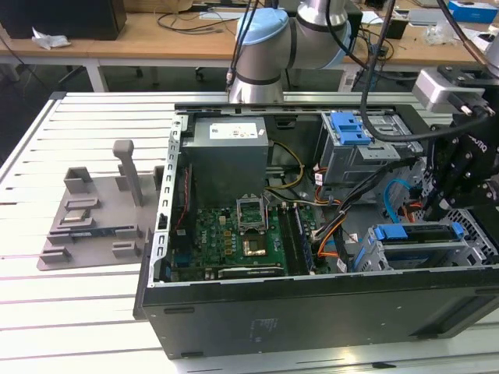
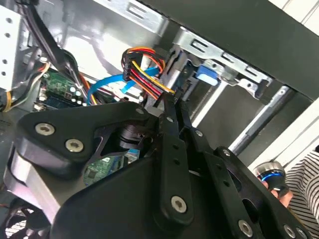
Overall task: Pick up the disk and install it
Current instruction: 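Insert the first disk wire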
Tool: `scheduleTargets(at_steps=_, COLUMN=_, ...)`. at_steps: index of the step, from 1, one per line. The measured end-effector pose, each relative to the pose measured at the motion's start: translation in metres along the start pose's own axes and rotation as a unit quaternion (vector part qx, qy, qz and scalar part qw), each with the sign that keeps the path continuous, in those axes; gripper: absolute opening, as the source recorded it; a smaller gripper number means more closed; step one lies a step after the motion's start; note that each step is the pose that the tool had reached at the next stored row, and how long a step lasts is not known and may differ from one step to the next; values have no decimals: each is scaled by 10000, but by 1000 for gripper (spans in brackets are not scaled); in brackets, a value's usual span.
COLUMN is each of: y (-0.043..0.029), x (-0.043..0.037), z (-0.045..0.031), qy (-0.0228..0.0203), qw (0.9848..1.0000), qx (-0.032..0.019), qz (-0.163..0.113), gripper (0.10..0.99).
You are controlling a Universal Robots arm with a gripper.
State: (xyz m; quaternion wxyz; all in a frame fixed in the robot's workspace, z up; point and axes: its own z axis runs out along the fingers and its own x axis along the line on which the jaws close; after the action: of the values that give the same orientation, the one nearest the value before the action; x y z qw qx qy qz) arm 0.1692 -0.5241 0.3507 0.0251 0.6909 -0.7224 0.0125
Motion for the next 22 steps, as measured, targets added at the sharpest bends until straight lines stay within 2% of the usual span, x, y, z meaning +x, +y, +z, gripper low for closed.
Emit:
scheduleTargets(at_steps=1, y=0, x=6, z=2, qy=0, qw=10000, qx=1, qz=-28, gripper=165)
scheduleTargets(at_steps=2, y=-32, x=75, z=46, qy=-6, qw=9998, qx=9, qz=-190, gripper=165)
scheduleTargets(at_steps=3, y=-35, x=92, z=59, qy=-134, qw=9997, qx=6, qz=-193, gripper=165)
scheduleTargets(at_steps=8, y=-45, x=98, z=82, qy=-142, qw=9997, qx=6, qz=-193, gripper=165)
scheduleTargets(at_steps=12, y=-21, x=105, z=103, qy=-144, qw=9997, qx=5, qz=-193, gripper=165)
scheduleTargets(at_steps=21, y=-20, x=106, z=107, qy=-143, qw=9997, qx=5, qz=-192, gripper=176)
scheduleTargets(at_steps=22, y=-20, x=106, z=96, qy=-142, qw=9997, qx=6, qz=-193, gripper=243)
